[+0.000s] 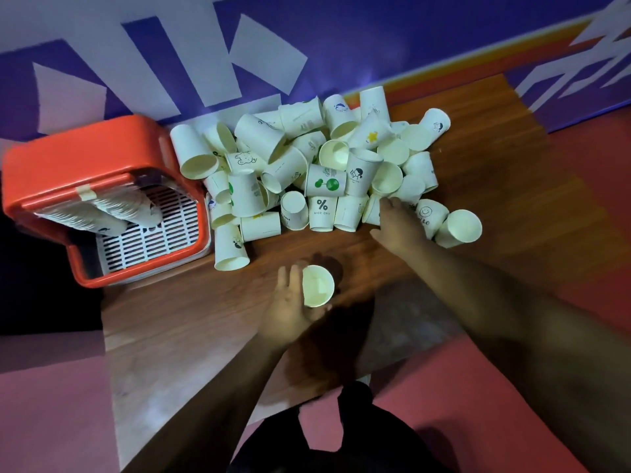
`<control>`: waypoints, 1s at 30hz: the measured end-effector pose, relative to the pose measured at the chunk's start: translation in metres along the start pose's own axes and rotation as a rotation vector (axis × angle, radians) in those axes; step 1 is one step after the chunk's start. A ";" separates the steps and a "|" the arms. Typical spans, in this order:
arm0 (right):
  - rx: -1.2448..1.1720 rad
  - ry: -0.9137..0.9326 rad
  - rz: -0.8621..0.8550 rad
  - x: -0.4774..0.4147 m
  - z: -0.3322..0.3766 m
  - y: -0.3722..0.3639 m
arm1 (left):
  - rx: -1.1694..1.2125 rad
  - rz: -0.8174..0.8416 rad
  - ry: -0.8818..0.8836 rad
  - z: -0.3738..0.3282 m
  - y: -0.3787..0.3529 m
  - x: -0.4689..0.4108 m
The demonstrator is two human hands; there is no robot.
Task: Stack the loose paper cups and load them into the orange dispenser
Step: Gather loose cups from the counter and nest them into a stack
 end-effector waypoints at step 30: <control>-0.987 -0.063 -0.019 0.120 0.091 0.047 | 0.316 -0.425 1.050 0.156 0.080 -0.020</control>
Point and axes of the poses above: each hand's wrist, its own x-axis away from the middle knuckle, its own y-axis out of the back of the hand, z = x × y, the point moved 10 cm from there along -x, towards the middle knuckle, and after that the axes turned 10 degrees about -z, right-handed, at the moved point
